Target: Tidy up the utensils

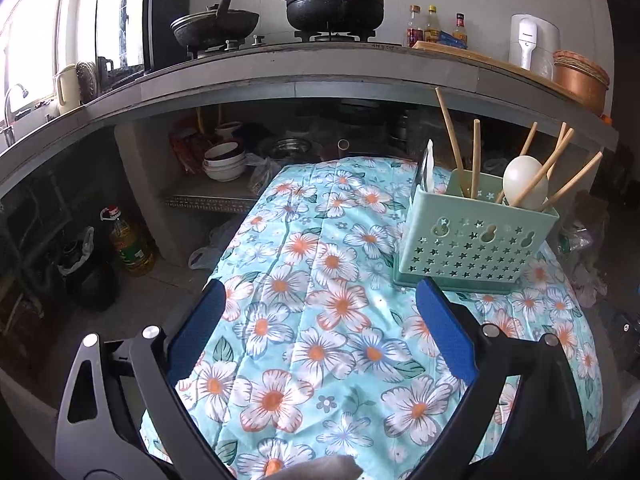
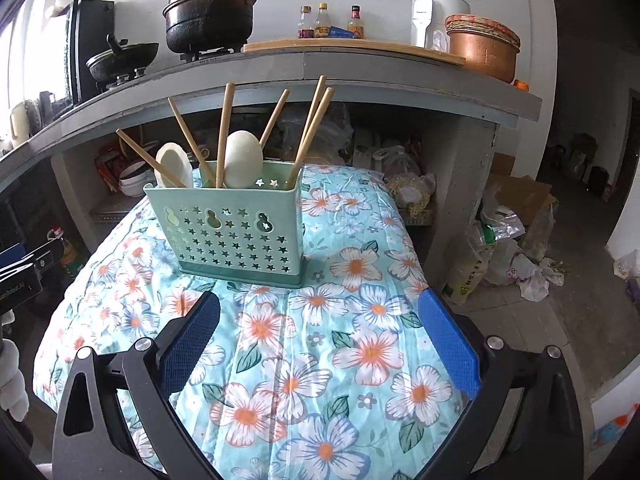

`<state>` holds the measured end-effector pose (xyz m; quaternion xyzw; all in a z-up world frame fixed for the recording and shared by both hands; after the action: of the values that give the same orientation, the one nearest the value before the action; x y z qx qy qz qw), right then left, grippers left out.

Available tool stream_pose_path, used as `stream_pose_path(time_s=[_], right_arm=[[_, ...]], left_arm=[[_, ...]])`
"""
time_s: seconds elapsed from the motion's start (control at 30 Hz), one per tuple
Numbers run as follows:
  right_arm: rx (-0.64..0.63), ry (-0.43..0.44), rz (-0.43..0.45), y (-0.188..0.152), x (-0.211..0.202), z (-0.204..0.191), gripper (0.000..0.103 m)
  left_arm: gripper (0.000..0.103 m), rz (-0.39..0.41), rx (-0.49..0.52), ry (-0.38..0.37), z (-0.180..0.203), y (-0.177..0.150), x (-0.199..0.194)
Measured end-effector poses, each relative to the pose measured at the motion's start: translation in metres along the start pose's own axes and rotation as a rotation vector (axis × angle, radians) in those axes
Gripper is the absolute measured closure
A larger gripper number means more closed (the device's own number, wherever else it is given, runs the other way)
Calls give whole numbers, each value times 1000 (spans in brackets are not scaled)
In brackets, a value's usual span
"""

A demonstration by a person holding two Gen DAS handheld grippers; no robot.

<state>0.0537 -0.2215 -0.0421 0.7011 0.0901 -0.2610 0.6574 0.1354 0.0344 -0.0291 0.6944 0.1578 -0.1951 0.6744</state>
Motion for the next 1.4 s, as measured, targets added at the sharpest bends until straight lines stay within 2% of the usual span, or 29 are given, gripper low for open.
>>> stream_pose_path(time_s=[0.3, 1.4], right_arm=[[2, -16, -5, 1, 1, 10, 6], [1, -8, -3, 2, 1, 7, 6]], left_arm=[[11, -16, -3, 8, 1, -3, 2], [11, -55, 48, -48, 16, -10, 3]])
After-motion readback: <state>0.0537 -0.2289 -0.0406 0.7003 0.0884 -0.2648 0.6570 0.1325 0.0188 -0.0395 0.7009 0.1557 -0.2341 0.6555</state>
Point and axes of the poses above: each gripper's, at about its wrist camera, not at the fingertips, and x roughly the way its jaws point, z to its right, y to its top, the point moved 8 cm from there along x, roughly the way its jaws point, and after that the axes turned 6 degrees about z, right-handed, at the moved point
